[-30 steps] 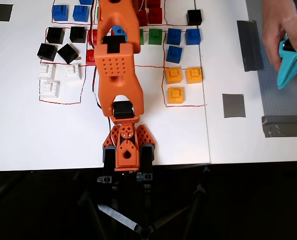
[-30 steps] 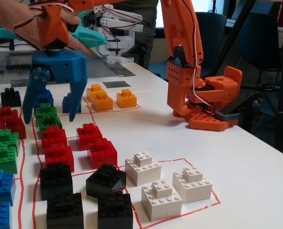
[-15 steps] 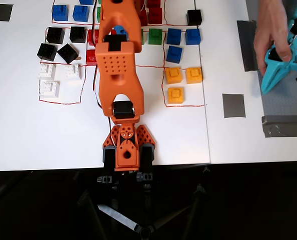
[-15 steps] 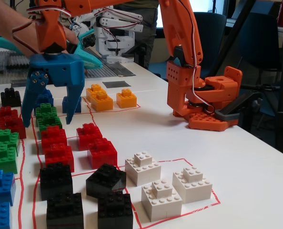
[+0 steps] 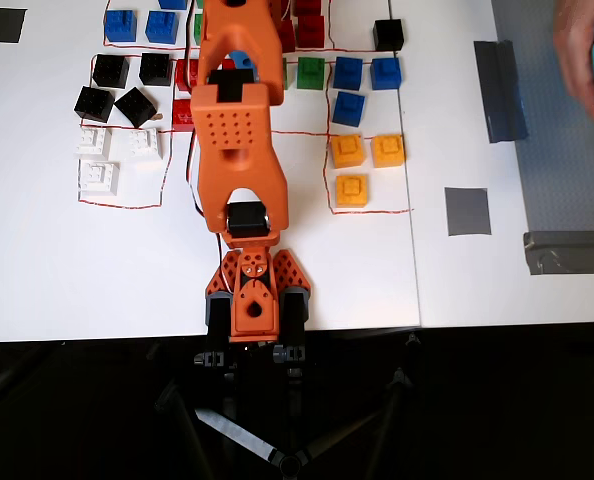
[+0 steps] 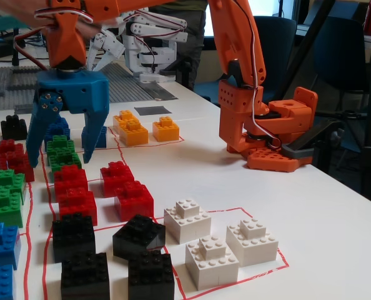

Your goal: Grab the block and put it in the grey marker

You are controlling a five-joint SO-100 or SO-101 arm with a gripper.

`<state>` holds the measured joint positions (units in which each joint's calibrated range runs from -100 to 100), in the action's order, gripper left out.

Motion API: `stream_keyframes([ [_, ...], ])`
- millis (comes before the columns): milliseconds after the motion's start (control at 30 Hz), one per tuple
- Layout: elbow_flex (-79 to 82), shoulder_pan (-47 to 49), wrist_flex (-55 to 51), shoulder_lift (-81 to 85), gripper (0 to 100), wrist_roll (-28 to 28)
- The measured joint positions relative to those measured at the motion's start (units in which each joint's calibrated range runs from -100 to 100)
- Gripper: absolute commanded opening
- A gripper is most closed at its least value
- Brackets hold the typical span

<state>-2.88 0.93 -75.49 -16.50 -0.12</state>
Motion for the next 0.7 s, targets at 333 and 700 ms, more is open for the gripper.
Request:
stream_keyframes([
  [333,3.42,-0.71,0.96,0.00,24,-0.68],
  [700,7.64,-2.03,4.89,0.00,24,-2.25],
])
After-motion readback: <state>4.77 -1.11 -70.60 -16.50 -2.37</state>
